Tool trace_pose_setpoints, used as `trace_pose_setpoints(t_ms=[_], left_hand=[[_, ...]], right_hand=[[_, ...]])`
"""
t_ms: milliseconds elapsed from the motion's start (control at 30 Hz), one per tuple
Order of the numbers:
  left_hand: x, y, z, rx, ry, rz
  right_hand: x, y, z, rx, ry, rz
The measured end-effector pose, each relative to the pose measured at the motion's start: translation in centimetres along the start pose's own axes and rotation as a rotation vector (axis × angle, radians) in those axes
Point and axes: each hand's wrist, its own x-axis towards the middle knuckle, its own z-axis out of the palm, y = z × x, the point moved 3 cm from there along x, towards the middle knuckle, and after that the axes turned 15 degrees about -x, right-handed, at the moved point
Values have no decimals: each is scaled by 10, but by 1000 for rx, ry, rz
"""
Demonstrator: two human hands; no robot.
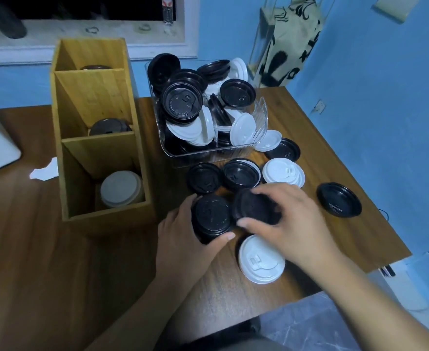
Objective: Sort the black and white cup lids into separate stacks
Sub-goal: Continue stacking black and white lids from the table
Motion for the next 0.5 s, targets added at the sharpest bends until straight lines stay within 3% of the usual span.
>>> trace_pose_setpoints(t_ms=[133,500], left_hand=[[-1,4,0,-24,11,37],[-2,-5,2,-74,3,9]], right_hand=[[16,-45,30,-89,-74,-123],[28,-59,45,-136,-148,-155]])
